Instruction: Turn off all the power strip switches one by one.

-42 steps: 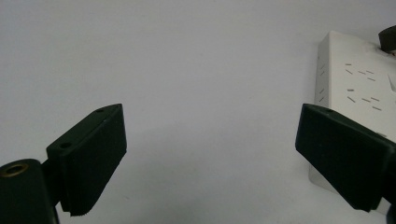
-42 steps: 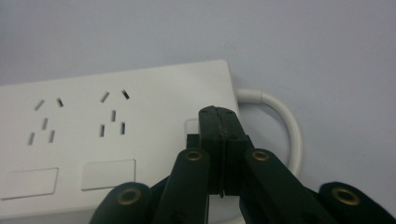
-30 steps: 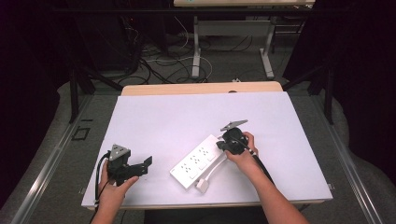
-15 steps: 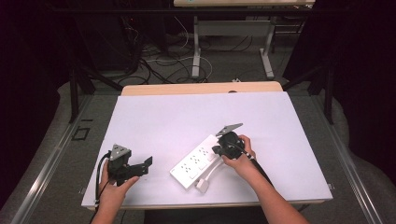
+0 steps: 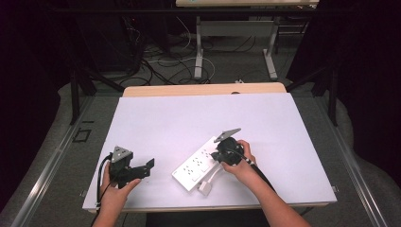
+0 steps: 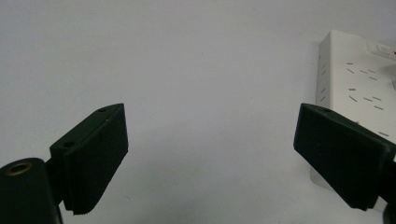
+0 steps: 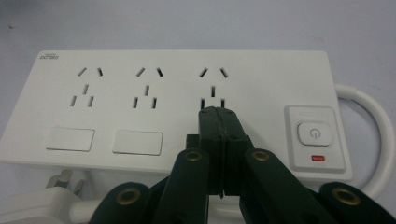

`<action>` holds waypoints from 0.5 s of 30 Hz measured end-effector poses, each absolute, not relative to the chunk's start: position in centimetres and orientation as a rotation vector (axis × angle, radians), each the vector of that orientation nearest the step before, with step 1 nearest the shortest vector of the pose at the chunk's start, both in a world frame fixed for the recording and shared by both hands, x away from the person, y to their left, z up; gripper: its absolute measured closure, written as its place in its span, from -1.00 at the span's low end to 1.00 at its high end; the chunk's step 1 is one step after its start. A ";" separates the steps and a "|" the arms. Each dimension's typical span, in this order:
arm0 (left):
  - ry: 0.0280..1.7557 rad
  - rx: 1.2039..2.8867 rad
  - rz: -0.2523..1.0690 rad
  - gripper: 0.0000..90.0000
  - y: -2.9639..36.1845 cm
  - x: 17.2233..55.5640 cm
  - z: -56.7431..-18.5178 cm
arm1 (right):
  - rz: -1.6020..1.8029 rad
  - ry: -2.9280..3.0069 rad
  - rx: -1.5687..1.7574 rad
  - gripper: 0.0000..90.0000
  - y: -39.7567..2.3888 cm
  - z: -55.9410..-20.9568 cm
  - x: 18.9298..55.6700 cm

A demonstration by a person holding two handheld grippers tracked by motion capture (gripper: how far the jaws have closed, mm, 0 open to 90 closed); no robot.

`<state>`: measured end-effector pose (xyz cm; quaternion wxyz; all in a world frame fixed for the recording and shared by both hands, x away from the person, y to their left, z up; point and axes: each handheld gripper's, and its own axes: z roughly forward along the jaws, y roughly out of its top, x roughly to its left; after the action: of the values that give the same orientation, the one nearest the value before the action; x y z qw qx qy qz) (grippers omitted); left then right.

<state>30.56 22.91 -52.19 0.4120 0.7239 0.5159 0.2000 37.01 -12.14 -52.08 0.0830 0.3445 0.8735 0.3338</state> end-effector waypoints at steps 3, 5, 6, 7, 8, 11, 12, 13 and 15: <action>1.300 1.818 0.502 -0.78 22.9 30.6 -52.2 | 1.002 2.608 0.999 1.00 -12.0 -52.2 36.9; 1.300 1.818 0.502 -0.78 22.9 30.6 -52.2 | 0.997 2.611 1.014 1.00 -11.8 -52.3 36.8; 1.300 1.817 0.502 -0.78 22.9 30.6 -52.2 | 0.991 2.625 1.002 1.00 -11.8 -52.2 36.8; 1.299 1.815 0.504 -0.78 22.9 30.6 -52.2 | 1.008 2.606 1.009 1.00 -11.7 -52.4 36.7; 1.299 1.815 0.504 -0.78 22.9 30.5 -52.2 | 1.009 2.608 1.007 1.00 -11.7 -52.4 36.7; 1.299 1.813 0.505 -0.78 22.9 30.6 -52.2 | 0.995 2.626 1.007 1.00 -11.6 -52.3 36.6; 1.299 1.815 0.505 -0.78 22.9 30.6 -52.2 | 0.997 2.628 0.995 1.00 -11.6 -52.3 36.5; 1.299 1.815 0.505 -0.78 22.9 30.6 -52.2 | 0.996 2.628 1.000 1.00 -11.5 -52.3 36.5; 1.299 1.816 0.504 -0.78 22.9 30.6 -52.2 | 1.003 2.617 0.996 1.00 -11.4 -52.4 36.4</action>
<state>30.55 22.92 -52.19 0.4136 0.7223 0.5167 0.2006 36.42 -11.45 -52.41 0.0835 0.3336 0.8769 0.3359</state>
